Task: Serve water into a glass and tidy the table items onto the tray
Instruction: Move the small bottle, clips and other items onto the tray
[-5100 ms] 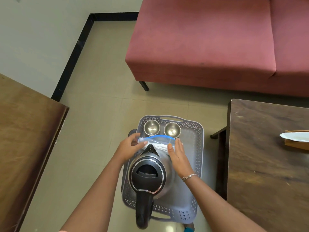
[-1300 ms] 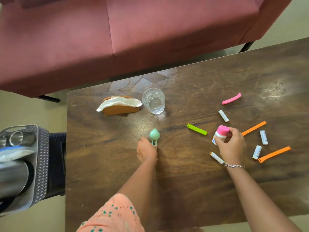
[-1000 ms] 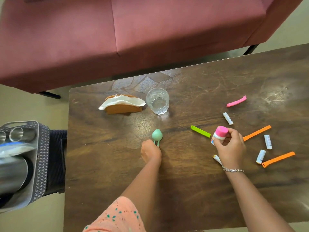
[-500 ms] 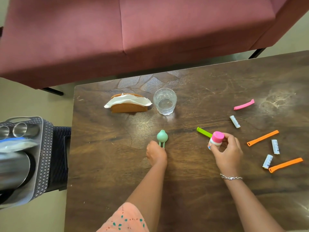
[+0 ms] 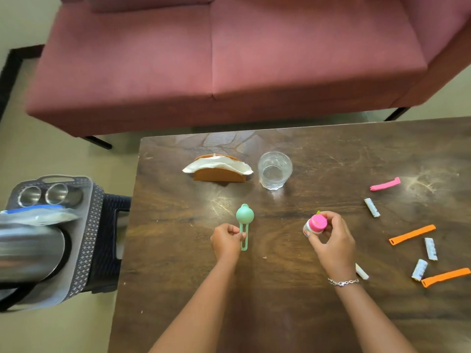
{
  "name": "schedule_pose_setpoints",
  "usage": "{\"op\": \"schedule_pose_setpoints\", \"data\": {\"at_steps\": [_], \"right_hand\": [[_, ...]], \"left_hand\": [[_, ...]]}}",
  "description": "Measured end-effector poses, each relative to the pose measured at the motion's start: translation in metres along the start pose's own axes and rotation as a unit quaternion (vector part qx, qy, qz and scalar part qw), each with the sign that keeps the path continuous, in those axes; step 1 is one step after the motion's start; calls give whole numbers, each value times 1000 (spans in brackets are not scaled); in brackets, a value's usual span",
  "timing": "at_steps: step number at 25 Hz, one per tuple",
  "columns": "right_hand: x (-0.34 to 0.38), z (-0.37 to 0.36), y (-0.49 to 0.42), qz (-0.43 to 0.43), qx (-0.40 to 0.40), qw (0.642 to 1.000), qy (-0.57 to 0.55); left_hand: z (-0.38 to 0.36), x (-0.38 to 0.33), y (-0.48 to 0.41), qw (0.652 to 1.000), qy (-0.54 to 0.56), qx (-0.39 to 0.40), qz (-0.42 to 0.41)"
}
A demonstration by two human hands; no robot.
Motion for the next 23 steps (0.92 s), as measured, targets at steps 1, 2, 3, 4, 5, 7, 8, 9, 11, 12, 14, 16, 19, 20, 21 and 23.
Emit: {"op": "schedule_pose_setpoints", "data": {"at_steps": [1,2,3,4,5,7,8,9,11,12,14,16,19,20,21,23], "right_hand": [[12,-13,5,1,17,1000,-6],[25,-25,11,5,33,999,-8],[39,-38,16,15,45,999,-9],[55,-53,24,27,55,998,-11],[72,-68,33,38,65,997,-17],[109,-99,54,60,93,993,-26],[128,-115,63,70,108,991,-26],[145,-133,73,75,122,989,-24],[174,-165,90,81,150,985,-27],[192,-184,100,87,164,982,-32],[226,-222,117,98,194,975,-43],[263,-261,132,114,223,967,-53],[321,-316,149,167,245,953,-60],[340,-338,154,191,251,947,-62],[355,-359,158,212,259,940,-64],[378,-403,165,242,280,927,-55]], "left_hand": [[15,2,-9,1000,19,-6,0],[30,5,-17,999,36,-13,1],[45,9,-26,999,50,-20,5],[62,15,-38,998,61,-28,10],[82,22,-51,997,70,-38,14],[124,34,-78,994,86,-58,18],[146,40,-91,993,92,-68,20],[168,47,-104,992,97,-79,22],[207,58,-124,990,105,-93,22],[229,66,-137,988,109,-108,26],[268,83,-161,982,113,-144,41],[302,102,-183,976,117,-177,58],[330,125,-207,971,122,-193,73],[337,132,-214,971,117,-192,76],[341,139,-221,972,112,-192,77],[344,149,-233,973,110,-187,77]]}}
Point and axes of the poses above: each hand's wrist, its own y-axis away from the middle knuckle, its own z-axis out of the back of the hand, x = y × z, the point moved 9 cm from there along -y, towards the middle knuckle, and after that the axes turned 12 degrees about -x, right-handed, at the moved point
